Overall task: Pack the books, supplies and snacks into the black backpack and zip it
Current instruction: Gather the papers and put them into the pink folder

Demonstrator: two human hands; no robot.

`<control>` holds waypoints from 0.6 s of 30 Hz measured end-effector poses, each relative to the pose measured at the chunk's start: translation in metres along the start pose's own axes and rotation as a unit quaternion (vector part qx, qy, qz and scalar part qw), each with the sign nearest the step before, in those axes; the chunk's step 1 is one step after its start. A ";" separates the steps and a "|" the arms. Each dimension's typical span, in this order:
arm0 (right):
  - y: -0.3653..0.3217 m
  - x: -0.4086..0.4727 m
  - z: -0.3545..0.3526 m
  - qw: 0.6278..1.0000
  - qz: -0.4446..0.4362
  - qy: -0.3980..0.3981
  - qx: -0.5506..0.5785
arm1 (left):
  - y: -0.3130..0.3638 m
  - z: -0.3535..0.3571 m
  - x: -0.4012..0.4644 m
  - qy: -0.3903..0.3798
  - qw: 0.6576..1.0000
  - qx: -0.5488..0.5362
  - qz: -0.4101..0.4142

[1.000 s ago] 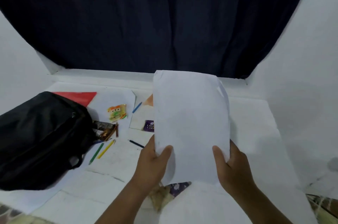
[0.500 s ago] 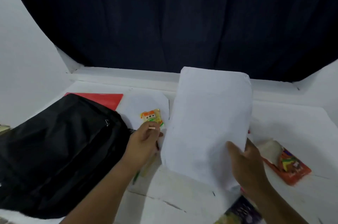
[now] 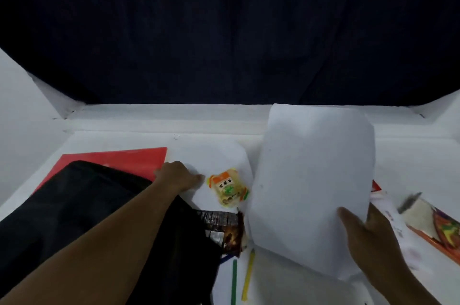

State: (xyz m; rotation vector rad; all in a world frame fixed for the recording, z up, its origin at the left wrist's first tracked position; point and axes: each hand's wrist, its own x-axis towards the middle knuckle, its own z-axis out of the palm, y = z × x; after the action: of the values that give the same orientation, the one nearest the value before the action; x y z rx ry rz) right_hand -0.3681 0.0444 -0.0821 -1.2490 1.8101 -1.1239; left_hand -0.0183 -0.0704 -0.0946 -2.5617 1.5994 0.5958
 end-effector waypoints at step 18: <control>0.003 0.002 0.012 0.999 0.013 0.045 -0.020 | 0.008 0.024 0.010 0.180 0.884 -0.411 0.133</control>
State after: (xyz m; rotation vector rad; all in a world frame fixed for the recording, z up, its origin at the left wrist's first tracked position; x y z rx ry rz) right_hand -0.3600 0.0394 -0.0900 -1.2107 1.9203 -1.1508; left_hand -0.0285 -0.0767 -0.1190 -3.1957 2.2215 1.0699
